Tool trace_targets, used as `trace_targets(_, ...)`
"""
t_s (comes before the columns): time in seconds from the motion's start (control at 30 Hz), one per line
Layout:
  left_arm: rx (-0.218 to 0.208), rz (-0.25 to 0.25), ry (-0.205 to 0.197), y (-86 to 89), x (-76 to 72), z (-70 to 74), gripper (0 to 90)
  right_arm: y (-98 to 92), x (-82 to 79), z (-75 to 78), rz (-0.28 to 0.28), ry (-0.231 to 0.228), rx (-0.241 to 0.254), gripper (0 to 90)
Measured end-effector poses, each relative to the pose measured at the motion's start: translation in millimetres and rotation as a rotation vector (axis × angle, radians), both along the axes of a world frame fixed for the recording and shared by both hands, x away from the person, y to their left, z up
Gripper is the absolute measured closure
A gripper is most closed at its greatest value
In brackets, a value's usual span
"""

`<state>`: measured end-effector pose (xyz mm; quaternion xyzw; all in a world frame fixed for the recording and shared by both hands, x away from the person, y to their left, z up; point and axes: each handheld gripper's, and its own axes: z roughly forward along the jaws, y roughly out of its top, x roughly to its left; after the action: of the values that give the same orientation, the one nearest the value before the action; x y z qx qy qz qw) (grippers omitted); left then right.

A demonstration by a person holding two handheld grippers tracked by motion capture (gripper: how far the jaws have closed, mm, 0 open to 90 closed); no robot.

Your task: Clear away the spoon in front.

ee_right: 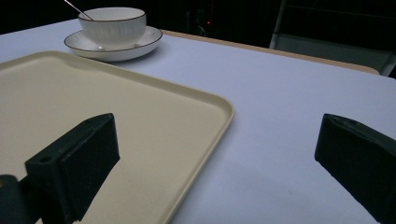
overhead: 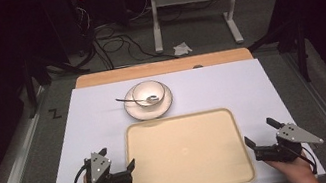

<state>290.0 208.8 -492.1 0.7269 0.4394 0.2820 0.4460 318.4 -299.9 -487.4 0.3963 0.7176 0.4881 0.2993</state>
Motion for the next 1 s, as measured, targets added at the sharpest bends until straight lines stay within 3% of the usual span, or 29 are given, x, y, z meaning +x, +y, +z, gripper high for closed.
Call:
trace_targets(0.53, -0.006, -0.005, 0.009, 1.3, 0.3, 0.9, 2.8, 0.1, 0.7, -1.7, 0.008, 0.007, 0.002, 0.4)
trace_targets(0.67, -0.032, -0.012, 0.03, 1.7, 0.6, 2.0, 3.1, 0.1, 0.7, -1.9, 0.01, 0.006, 0.001, 0.4)
trace_targets(1.0, -0.053, -0.032, 0.059, 0.2, 2.2, 1.5, 3.1, 1.1, 0.7, -2.2, 0.023, 0.012, 0.0, 0.5)
